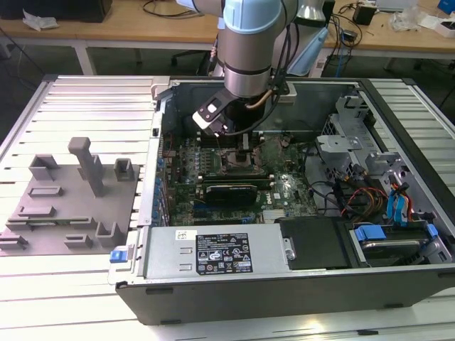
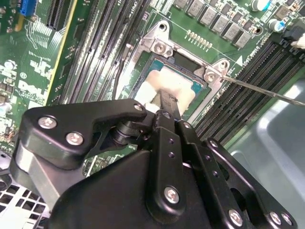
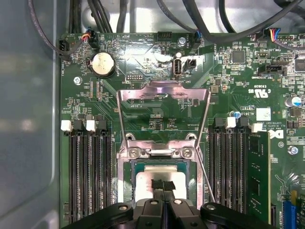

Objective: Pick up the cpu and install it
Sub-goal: 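Place the cpu into insertion slot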

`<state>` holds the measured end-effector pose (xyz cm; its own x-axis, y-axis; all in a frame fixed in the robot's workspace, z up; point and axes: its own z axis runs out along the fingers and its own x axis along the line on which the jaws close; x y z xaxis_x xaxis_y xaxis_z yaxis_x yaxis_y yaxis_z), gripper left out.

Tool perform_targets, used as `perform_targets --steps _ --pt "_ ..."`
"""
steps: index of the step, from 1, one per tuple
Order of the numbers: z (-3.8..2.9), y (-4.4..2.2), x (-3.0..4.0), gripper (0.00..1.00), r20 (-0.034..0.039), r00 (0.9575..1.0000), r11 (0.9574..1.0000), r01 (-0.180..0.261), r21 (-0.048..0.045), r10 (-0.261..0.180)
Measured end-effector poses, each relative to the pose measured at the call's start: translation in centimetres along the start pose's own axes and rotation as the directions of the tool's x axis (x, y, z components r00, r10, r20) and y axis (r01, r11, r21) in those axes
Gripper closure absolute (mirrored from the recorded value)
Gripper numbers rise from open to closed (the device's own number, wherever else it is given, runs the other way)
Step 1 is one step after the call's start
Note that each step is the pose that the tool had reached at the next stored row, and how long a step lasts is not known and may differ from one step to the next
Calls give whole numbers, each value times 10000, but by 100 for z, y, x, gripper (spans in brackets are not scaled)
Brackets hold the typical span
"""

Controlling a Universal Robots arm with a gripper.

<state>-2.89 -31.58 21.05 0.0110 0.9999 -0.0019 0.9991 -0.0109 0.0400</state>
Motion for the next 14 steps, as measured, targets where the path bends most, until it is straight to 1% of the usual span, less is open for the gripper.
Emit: perform_targets --steps 1,4,7,9,10,11,13,14 --pt "-15 1 0 89 0 10000 10000 0 0 0" --pt "-107 4 0 89 1 10000 10000 0 0 0" --pt "-232 9 0 89 5 10000 10000 1 1 -1" --pt "-304 13 0 89 13 10000 10000 2 0 -2" --pt "-355 15 0 89 19 10000 10000 2 0 -2" --pt "-388 16 0 89 22 10000 10000 2 0 -2" --pt "-507 20 0 89 27 10000 10000 1 0 -1" --pt "-523 21 0 89 27 10000 10000 1 -1 -1"
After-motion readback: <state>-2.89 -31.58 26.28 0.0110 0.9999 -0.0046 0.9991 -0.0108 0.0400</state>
